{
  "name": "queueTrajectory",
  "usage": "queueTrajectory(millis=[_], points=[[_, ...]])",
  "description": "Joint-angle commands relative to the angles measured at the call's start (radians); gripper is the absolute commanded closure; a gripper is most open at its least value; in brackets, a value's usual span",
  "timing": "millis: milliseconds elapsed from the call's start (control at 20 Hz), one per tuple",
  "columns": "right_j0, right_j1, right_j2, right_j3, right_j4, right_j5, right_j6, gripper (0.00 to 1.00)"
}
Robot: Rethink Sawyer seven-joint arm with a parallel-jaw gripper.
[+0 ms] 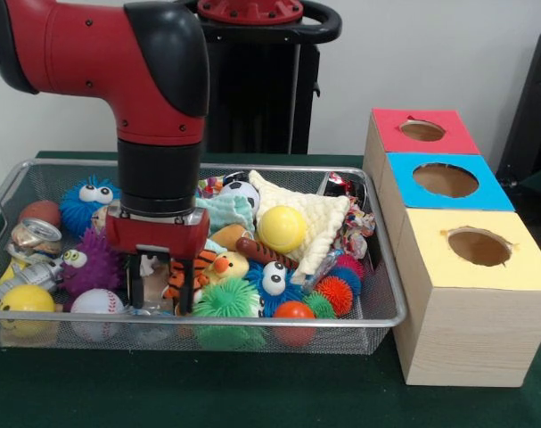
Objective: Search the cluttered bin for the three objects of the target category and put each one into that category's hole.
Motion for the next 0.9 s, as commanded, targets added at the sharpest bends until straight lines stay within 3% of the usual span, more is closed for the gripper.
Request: queueTrajectory(millis=[50,900], points=[[-0.003,0.086,0.005,-0.094,-0.025,0.064,0.0,0.0],[0.02,0.147,-0.034,-0.123,-0.045,0.031,0.021,0.0]])
